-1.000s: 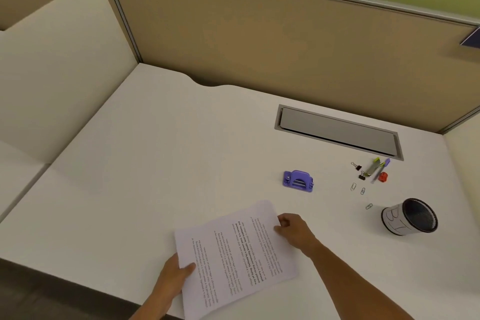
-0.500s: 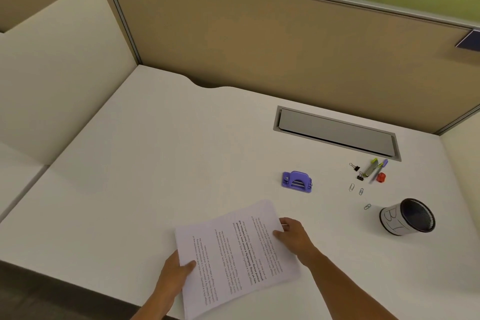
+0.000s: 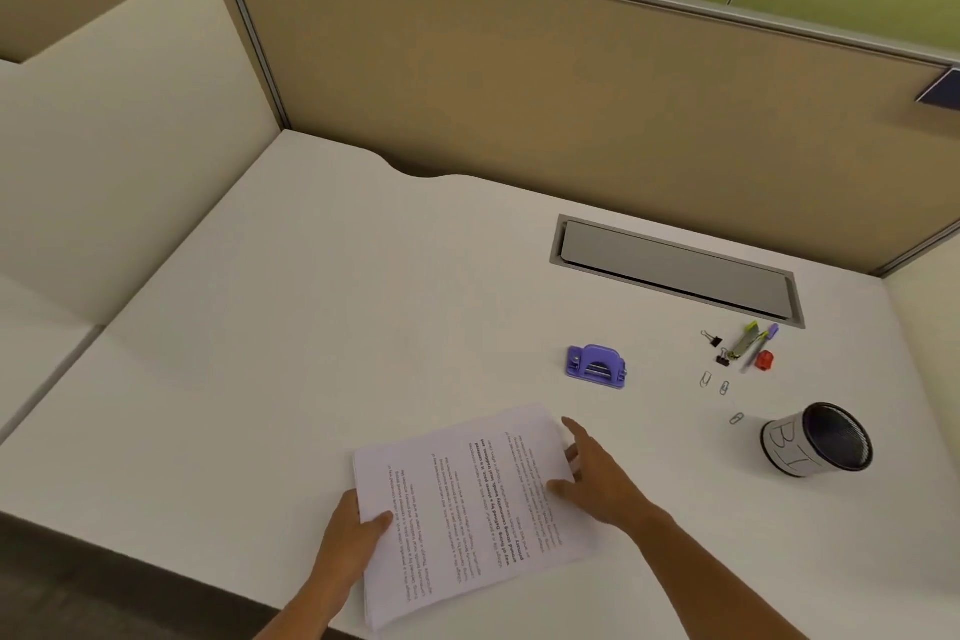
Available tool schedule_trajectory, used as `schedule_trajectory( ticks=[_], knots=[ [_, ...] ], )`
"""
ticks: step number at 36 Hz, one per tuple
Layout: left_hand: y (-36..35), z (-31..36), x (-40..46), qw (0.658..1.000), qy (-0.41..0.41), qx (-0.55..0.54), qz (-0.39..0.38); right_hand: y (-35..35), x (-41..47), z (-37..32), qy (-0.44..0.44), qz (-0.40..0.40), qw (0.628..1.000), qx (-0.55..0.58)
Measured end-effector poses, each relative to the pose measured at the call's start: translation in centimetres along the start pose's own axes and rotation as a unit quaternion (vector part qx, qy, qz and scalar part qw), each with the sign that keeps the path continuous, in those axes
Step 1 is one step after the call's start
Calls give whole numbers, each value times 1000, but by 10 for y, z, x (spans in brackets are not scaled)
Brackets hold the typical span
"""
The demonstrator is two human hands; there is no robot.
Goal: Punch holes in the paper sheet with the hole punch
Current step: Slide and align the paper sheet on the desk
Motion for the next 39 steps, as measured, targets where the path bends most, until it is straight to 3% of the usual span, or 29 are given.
schedule_trajectory(
  ticks=[6, 9, 13, 17, 19, 23, 28, 32, 39],
  knots=[
    [4, 10, -6, 984, -65, 135, 98, 9, 10, -11, 50, 10, 982, -183],
    [3, 8, -13, 906, -150, 347, 192, 13, 20, -30, 83, 44, 962, -258],
    [-40, 10, -30, 808, -317, 478, 135, 16, 37, -54, 119, 51, 942, -309],
    [-98, 18, -42, 754, -329, 568, -14, 18, 52, -66, 127, 40, 931, -340],
    [-125, 23, -46, 717, -345, 604, -48, 16, 57, -68, 131, 28, 927, -351],
    [-149, 28, -42, 707, -351, 610, -71, 7, 63, -70, 160, 19, 914, -373],
    [-143, 17, -24, 725, -349, 588, -85, 2, 64, -67, 170, 15, 919, -354],
    [-140, 16, -20, 727, -388, 563, -54, 5, 66, -67, 181, 20, 918, -352],
    [-139, 14, -18, 735, -376, 562, -48, 9, 67, -69, 184, 14, 918, -350]
  ],
)
Point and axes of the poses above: each hand's wrist, its own x-axis towards the middle knuckle, its own y-axis out of the back of the hand, z = x × y, the point moved 5 cm from there along x, towards the middle knuckle, and after that the axes turned 1 degree about y, right-handed, at the moved point
